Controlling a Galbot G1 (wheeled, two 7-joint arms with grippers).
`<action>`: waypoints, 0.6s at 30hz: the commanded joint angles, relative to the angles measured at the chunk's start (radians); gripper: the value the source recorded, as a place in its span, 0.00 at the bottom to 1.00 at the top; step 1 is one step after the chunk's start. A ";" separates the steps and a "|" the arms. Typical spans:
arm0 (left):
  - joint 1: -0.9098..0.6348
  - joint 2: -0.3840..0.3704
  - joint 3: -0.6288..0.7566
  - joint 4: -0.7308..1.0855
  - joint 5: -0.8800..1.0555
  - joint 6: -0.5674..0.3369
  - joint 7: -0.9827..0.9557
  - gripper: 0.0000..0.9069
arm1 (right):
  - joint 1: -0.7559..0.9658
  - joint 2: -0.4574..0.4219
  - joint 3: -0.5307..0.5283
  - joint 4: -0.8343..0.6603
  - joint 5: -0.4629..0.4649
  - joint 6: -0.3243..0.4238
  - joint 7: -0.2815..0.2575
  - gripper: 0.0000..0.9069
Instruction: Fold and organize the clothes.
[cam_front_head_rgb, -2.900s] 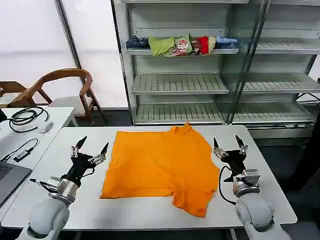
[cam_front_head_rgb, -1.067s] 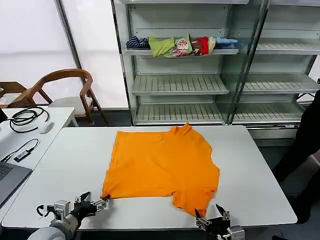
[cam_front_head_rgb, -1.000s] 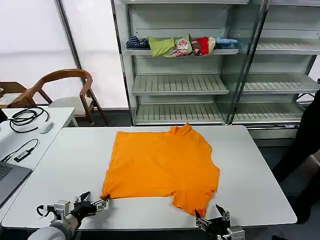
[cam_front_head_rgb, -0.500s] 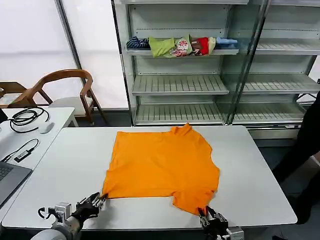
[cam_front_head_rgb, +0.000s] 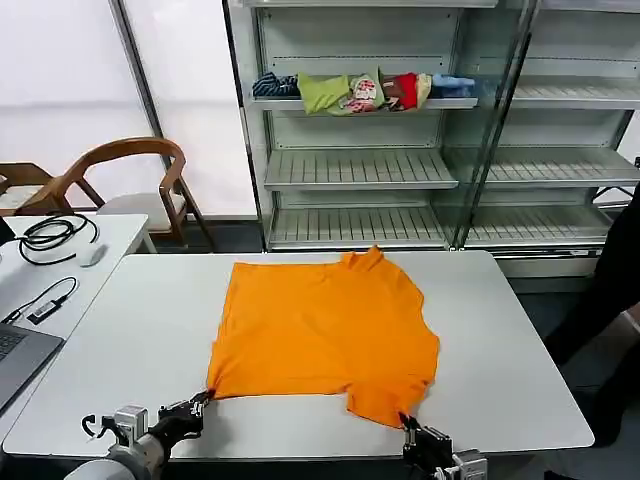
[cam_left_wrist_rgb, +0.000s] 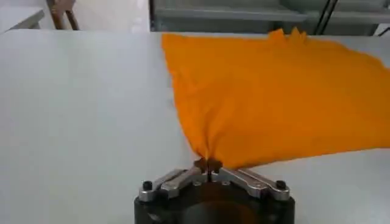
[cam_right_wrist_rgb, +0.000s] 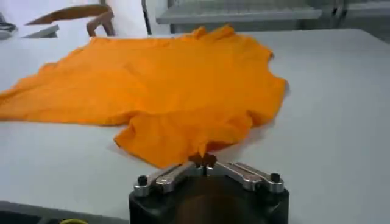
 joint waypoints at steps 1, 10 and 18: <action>-0.077 0.029 -0.020 0.020 -0.031 -0.034 0.035 0.01 | 0.081 -0.001 0.030 0.016 0.037 -0.003 -0.005 0.00; -0.247 0.021 0.049 0.128 -0.055 -0.082 0.074 0.01 | 0.241 0.005 0.023 -0.099 0.046 -0.009 -0.018 0.00; -0.373 -0.007 0.130 0.230 -0.057 -0.089 0.093 0.01 | 0.363 0.005 0.000 -0.189 0.047 -0.013 -0.023 0.00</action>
